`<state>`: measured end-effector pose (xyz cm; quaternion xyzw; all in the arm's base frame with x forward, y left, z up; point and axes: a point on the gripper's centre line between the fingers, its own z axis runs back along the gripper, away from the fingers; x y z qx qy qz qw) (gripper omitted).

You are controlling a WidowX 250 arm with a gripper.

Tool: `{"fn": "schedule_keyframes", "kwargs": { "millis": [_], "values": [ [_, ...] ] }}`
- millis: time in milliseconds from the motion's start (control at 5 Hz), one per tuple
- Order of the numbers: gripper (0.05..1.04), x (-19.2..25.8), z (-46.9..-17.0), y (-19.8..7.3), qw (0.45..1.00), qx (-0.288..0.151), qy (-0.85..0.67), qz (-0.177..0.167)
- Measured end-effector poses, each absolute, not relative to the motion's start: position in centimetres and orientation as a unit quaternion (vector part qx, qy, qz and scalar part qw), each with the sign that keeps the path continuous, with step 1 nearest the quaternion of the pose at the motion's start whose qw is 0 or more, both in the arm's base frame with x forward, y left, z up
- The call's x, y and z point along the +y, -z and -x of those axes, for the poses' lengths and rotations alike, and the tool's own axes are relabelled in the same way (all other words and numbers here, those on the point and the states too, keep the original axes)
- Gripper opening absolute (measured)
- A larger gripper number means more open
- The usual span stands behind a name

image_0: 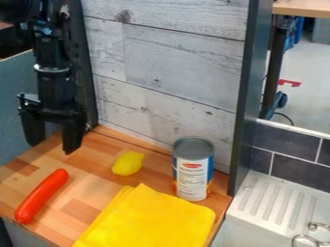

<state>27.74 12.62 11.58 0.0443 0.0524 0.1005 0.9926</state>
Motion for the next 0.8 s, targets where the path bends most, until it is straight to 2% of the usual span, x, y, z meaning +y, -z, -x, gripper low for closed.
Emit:
{"fn": "schedule_keyframes", "kwargs": {
  "millis": [200, 400, 600, 800],
  "values": [
    [1.008, 12.5, -27.7, -10.8, 0.992, 0.063, -0.098, -0.04],
    [1.008, 13.4, -27.4, -9.2, 0.996, 0.047, -0.053, -0.059],
    [1.008, 15.8, -26.7, -9.2, 0.996, 0.03, -0.06, -0.054],
    [1.008, 17.1, -26.8, -7.5, 0.996, 0.033, -0.046, -0.063]
  ]
}}
